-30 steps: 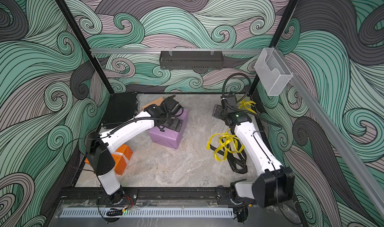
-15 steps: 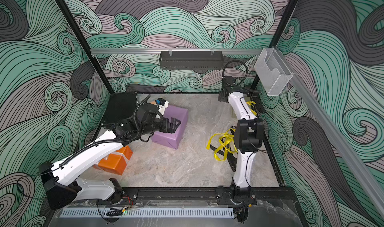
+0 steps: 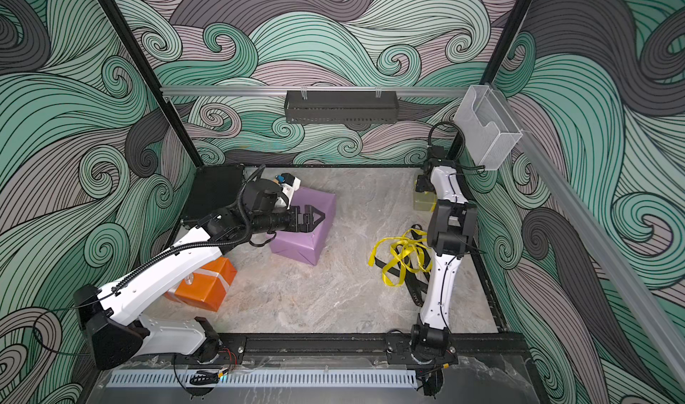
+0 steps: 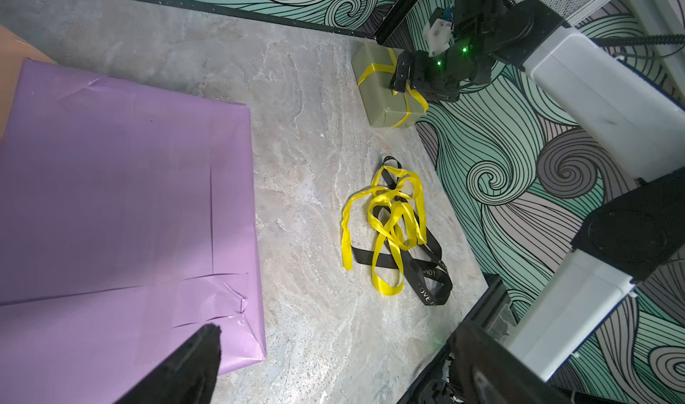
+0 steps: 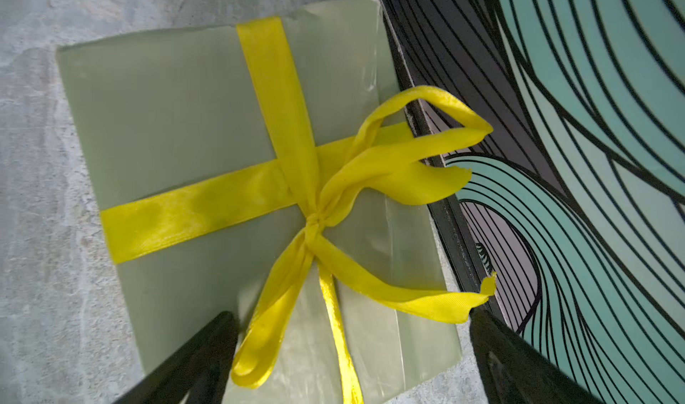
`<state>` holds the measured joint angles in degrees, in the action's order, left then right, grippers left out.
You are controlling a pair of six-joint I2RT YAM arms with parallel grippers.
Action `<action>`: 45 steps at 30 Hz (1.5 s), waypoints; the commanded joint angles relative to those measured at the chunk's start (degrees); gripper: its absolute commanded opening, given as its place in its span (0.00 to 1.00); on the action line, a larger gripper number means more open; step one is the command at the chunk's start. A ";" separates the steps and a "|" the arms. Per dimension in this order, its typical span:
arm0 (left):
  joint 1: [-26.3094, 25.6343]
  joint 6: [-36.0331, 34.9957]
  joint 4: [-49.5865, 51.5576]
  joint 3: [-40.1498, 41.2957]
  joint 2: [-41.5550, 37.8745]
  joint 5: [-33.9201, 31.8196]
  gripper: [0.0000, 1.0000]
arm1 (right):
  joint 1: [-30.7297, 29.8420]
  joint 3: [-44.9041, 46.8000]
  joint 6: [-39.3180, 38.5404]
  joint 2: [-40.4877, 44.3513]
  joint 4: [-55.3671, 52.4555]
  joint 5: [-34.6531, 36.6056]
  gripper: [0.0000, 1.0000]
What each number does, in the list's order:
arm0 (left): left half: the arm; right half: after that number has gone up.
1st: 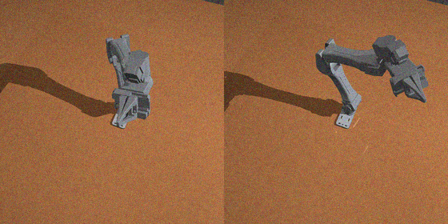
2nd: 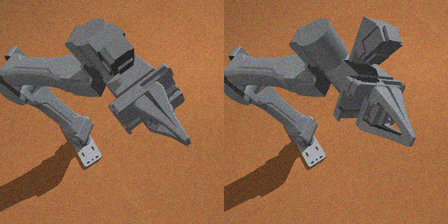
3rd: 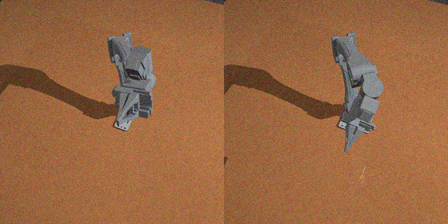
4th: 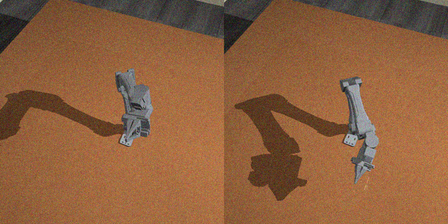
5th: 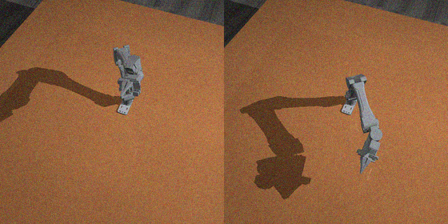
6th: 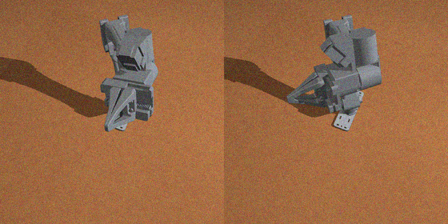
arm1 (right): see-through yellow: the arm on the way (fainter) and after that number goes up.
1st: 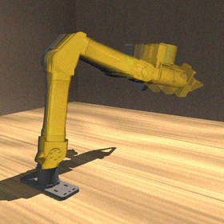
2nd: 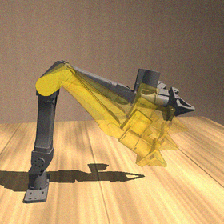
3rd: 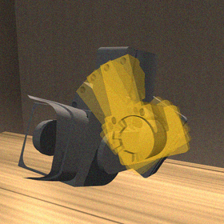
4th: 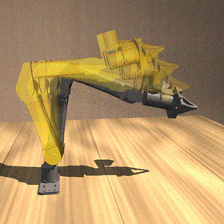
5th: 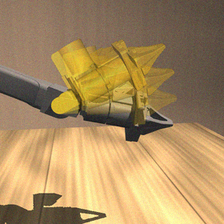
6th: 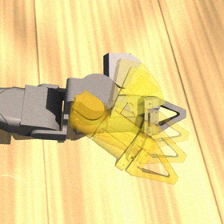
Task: Untie the ribbon bows on the gift boxes
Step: Move the gift box to the center of the board.
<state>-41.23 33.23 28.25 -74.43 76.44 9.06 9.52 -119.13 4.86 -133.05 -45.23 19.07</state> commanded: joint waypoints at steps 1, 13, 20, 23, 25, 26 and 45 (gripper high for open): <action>0.45 1.66 -1.53 -1.05 0.50 2.78 0.98 | 1.08 0.72 -1.14 0.06 -0.08 -3.85 0.99; 0.45 1.35 -1.56 -1.15 0.43 3.07 0.96 | 4.76 6.48 -2.34 0.52 3.75 -22.38 0.99; 0.45 1.22 -1.62 -1.15 0.61 3.24 0.96 | 0.64 8.76 -0.14 0.93 3.49 -23.73 0.99; 0.45 1.05 -1.57 -1.15 0.39 3.16 0.96 | -1.86 9.39 1.73 1.13 3.17 -23.99 0.99; 0.41 0.70 -1.45 -1.16 0.21 2.77 0.96 | -3.23 9.41 2.74 1.19 2.10 -24.03 0.99; 0.29 0.45 -1.28 -1.24 0.17 2.40 0.96 | -3.71 9.58 3.44 1.39 1.75 -24.20 0.99; -0.06 -1.37 -0.32 -1.58 0.18 0.00 0.96 | -21.01 30.49 10.88 15.83 0.06 -15.82 0.95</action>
<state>-41.19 33.10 27.66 -74.43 76.73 10.46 -9.17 -93.45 12.67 -117.58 -39.13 3.95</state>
